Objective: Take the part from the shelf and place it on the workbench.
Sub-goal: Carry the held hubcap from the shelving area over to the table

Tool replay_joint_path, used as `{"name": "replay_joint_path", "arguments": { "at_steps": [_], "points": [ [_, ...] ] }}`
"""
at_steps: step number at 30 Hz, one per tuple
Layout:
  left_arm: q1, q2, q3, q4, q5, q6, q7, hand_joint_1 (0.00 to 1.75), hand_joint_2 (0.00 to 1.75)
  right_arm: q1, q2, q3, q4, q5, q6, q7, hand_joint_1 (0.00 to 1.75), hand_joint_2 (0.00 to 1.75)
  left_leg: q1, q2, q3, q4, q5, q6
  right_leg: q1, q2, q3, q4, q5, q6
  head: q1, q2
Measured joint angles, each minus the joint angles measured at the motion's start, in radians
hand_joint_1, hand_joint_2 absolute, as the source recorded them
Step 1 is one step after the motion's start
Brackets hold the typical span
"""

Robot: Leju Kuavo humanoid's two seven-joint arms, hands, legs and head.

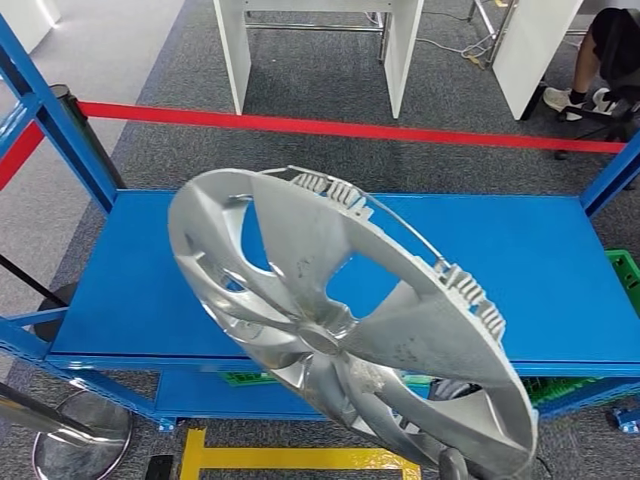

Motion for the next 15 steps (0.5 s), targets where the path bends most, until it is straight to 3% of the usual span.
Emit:
{"name": "replay_joint_path", "arguments": {
  "at_steps": [2, 3, 4, 5, 7, 9, 12, 13, 15],
  "points": [
    [0.006, -0.003, -0.011, 0.002, -0.025, 0.009, 0.019, 0.0, 1.75, 0.012, -0.011, 0.0, 0.038, -0.011, -0.03, 0.001, 1.75, 1.75, 0.0, 0.001, -0.001, 0.001, 0.0, 0.0, -0.001, 0.0, -0.064, 0.118, -0.036, 0.004, 0.0, 0.0],
    [0.01, -0.003, -0.017, 0.003, -0.036, 0.006, 0.027, 0.0, 1.75, 0.016, -0.014, -0.001, 0.054, -0.016, -0.037, 0.001, 1.75, 1.75, 0.0, 0.001, -0.001, 0.001, 0.0, 0.0, -0.002, -0.001, -0.078, 0.134, -0.024, 0.005, 0.0, 0.0],
    [0.014, -0.002, -0.023, 0.004, -0.048, -0.003, 0.033, 0.0, 1.75, 0.018, -0.016, -0.002, 0.07, -0.02, -0.042, 0.002, 1.75, 1.75, 0.0, 0.001, -0.001, 0.002, 0.0, -0.001, -0.003, -0.001, -0.074, 0.113, 0.007, 0.006, 0.0, 0.0],
    [0.017, 0.001, -0.03, 0.004, -0.058, -0.015, 0.037, 0.0, 1.75, 0.019, -0.018, -0.001, 0.082, -0.021, -0.045, 0.002, 1.75, 1.75, 0.001, 0.001, -0.001, 0.004, 0.0, -0.002, -0.005, -0.002, -0.052, 0.056, 0.051, 0.006, 0.0, 0.0],
    [0.021, 0.011, -0.042, 0.005, -0.071, -0.039, 0.039, 0.0, 1.75, 0.018, -0.019, -0.001, 0.101, -0.018, -0.051, 0.001, 1.75, 1.75, 0.0, -0.001, -0.003, 0.009, 0.0, -0.012, -0.006, 0.001, 0.004, -0.066, 0.112, 0.003, 0.0, 0.0],
    [0.025, 0.022, -0.049, 0.005, -0.077, -0.05, 0.038, 0.0, 1.75, 0.017, -0.019, 0.001, 0.118, -0.012, -0.058, 0.001, 1.75, 1.75, -0.002, -0.003, -0.008, 0.013, 0.005, -0.026, -0.004, 0.005, 0.024, -0.112, 0.127, -0.005, 0.0, 0.0],
    [0.029, 0.035, -0.052, 0.005, -0.08, -0.05, 0.037, 0.0, 1.75, 0.015, -0.021, 0.004, 0.139, -0.003, -0.068, 0.001, 1.75, 1.75, -0.001, -0.004, -0.016, 0.021, 0.006, -0.043, -0.005, 0.003, 0.009, -0.114, 0.141, -0.025, -0.001, 0.0],
    [0.031, 0.035, -0.054, 0.005, -0.082, -0.049, 0.037, 0.0, 1.75, 0.013, -0.021, 0.007, 0.146, 0.0, -0.075, 0.001, 1.75, 1.75, 0.001, -0.002, -0.025, 0.041, -0.016, -0.049, -0.006, 0.0, 0.003, -0.115, 0.148, -0.034, -0.003, 0.0],
    [0.034, 0.033, -0.062, 0.005, -0.091, -0.044, 0.037, 0.0, 1.75, 0.01, -0.023, 0.013, 0.16, 0.008, -0.095, 0.0, 1.75, 1.75, 0.004, 0.003, -0.058, 0.137, -0.097, -0.061, -0.007, -0.006, -0.009, -0.116, 0.16, -0.046, -0.008, 0.0]
  ]
}}
